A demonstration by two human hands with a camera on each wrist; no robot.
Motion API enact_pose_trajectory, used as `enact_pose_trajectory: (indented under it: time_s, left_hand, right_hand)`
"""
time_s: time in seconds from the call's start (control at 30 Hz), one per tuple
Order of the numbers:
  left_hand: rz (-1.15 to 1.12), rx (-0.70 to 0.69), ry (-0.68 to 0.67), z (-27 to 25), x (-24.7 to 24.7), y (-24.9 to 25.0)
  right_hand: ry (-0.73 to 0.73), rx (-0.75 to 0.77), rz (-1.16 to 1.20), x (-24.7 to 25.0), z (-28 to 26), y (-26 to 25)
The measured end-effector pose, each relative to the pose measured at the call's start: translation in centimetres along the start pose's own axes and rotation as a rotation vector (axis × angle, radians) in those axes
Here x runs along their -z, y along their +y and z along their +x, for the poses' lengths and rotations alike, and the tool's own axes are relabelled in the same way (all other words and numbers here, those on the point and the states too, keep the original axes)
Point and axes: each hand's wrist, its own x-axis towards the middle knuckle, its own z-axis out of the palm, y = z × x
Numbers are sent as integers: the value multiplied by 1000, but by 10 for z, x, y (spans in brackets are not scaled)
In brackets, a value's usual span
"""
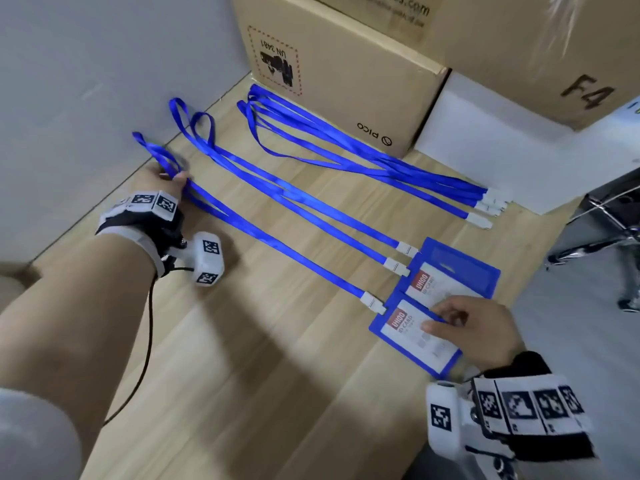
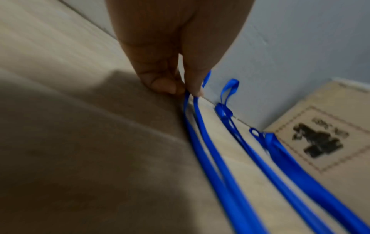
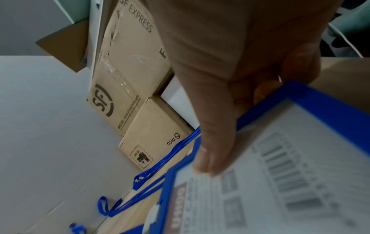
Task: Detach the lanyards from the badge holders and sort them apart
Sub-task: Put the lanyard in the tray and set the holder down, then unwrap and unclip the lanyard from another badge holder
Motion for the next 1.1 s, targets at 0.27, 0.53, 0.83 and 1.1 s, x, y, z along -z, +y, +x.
enact_pose_trajectory:
  time_s: [0.27, 0.53, 0.83, 1.1]
  left_hand:
    - [130, -191, 179, -30, -16, 4]
    - [384, -251, 39, -36, -15, 4]
    - [-371, -221, -43, -163, 13, -13]
    - [-672, 73, 256, -298, 72, -136]
  right_hand:
    - [59, -12, -110, -4, -7, -13]
    - [76, 3, -140, -7, -8, -13]
    - [107, 254, 115, -15, -12, -89]
    - [-389, 525, 194, -135, -65, -209]
